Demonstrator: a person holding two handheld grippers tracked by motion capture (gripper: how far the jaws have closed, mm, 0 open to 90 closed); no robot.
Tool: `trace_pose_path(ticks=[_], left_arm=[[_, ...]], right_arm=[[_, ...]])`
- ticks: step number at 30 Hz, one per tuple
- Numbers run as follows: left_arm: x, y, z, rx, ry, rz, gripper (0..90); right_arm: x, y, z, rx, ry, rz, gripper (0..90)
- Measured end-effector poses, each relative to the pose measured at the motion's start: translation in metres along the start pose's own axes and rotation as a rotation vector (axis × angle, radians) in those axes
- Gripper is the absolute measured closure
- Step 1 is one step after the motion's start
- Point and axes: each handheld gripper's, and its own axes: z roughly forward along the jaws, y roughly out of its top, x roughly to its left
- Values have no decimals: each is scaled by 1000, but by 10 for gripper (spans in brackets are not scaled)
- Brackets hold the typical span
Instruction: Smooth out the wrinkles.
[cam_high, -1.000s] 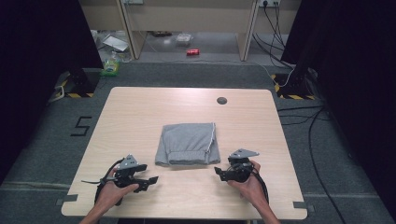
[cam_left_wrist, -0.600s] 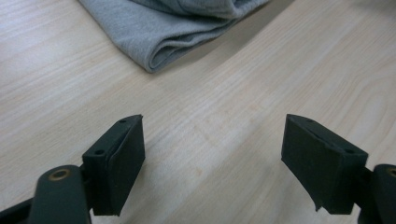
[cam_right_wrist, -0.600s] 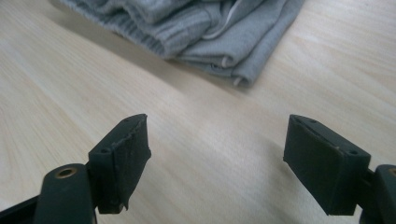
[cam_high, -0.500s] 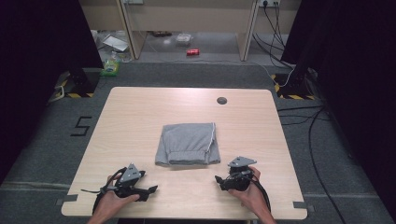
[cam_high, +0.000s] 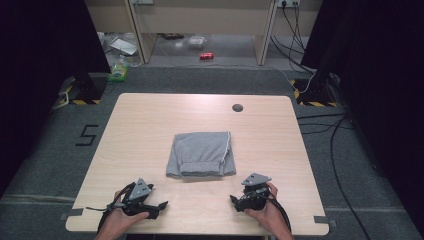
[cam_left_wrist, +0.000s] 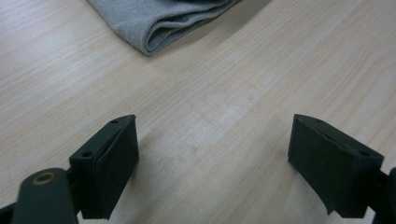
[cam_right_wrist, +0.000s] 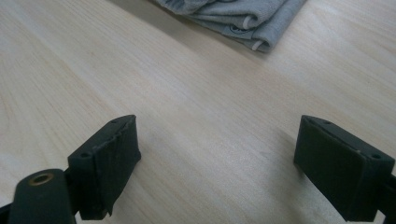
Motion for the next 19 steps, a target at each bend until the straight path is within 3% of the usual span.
trace_pose_path(ticks=[19], left_arm=[[0, 0, 0, 0, -5, 3, 146]], right_arm=[[0, 0, 1, -6, 8, -3, 140]])
